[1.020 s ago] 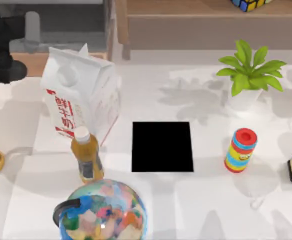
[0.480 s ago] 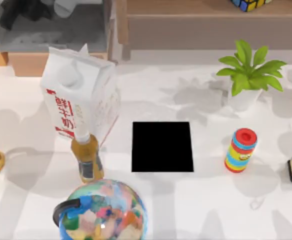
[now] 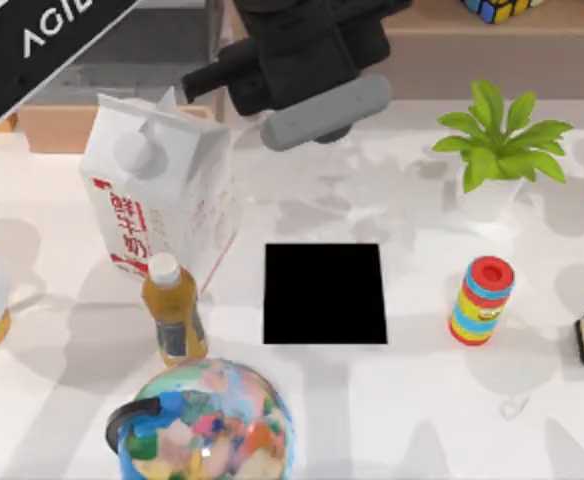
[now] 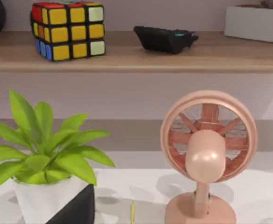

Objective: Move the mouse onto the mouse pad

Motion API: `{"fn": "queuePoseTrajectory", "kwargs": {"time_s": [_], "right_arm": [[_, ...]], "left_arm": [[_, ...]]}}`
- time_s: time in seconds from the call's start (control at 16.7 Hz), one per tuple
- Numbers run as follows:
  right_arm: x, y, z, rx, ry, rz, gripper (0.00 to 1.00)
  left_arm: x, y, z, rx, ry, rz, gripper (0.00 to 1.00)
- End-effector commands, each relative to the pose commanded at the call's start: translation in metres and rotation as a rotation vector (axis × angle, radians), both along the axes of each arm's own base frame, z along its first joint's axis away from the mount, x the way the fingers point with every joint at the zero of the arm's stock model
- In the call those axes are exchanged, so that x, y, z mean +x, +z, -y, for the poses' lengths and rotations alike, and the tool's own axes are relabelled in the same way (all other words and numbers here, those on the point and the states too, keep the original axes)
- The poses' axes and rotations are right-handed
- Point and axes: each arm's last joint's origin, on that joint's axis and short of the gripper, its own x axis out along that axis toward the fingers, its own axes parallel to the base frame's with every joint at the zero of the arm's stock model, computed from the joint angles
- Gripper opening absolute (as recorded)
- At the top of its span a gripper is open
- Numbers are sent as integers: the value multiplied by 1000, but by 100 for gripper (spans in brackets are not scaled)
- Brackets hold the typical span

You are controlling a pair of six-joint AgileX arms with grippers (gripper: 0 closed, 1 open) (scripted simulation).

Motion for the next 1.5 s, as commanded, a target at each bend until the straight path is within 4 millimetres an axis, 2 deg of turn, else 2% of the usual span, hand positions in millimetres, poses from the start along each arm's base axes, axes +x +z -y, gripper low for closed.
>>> {"fn": "queuePoseTrajectory", "kwargs": {"time_s": [0.18, 0.3, 0.42, 0.54, 0.9, 1.5], "right_arm": [[0, 0, 0, 0, 0, 0, 100], [0, 0, 0, 0, 0, 0, 100], [0, 0, 0, 0, 0, 0, 100], [0, 0, 0, 0, 0, 0, 100], [0, 0, 0, 0, 0, 0, 100], [0, 0, 0, 0, 0, 0, 100]], "left_arm": [[-6, -57, 31, 130, -181, -101, 0], [-6, -91, 39, 206, -253, -168, 0], [-6, -114, 41, 256, -288, -215, 0], [-5, -122, 41, 271, -296, -231, 0], [-4, -123, 40, 266, -293, -229, 0], [-4, -150, 41, 268, -293, -229, 0]]}}
